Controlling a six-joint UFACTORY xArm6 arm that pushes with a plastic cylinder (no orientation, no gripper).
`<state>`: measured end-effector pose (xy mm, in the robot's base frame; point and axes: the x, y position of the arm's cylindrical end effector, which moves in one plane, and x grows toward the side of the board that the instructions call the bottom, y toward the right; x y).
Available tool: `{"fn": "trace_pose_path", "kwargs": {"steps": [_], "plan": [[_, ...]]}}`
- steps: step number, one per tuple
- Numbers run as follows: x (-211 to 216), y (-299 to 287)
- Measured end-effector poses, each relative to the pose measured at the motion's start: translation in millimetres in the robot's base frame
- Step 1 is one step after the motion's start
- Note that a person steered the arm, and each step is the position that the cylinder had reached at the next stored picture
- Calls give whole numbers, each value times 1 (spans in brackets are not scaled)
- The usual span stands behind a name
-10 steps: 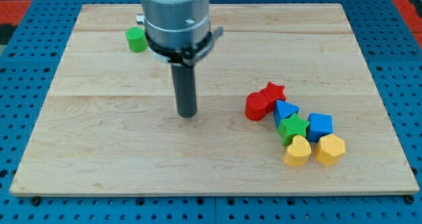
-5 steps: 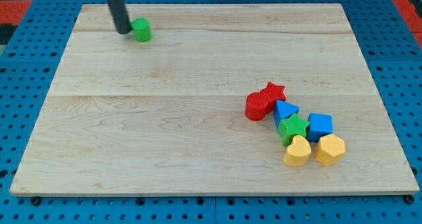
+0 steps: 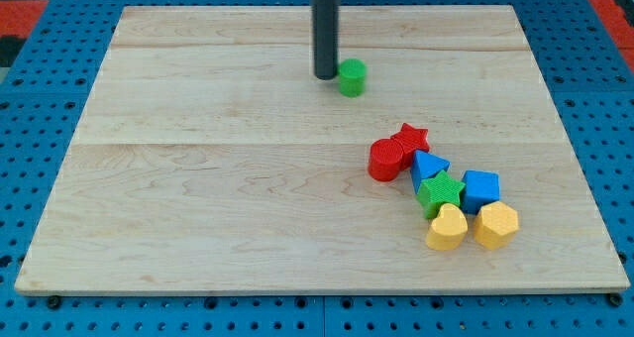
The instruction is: Move green circle into group of blocks
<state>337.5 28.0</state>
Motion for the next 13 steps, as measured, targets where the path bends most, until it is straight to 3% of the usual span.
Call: {"fn": "trace_pose_path", "kwargs": {"steps": [2, 6, 9, 12, 13], "plan": [[13, 84], [0, 148], [56, 148], [141, 148], [119, 163]]}}
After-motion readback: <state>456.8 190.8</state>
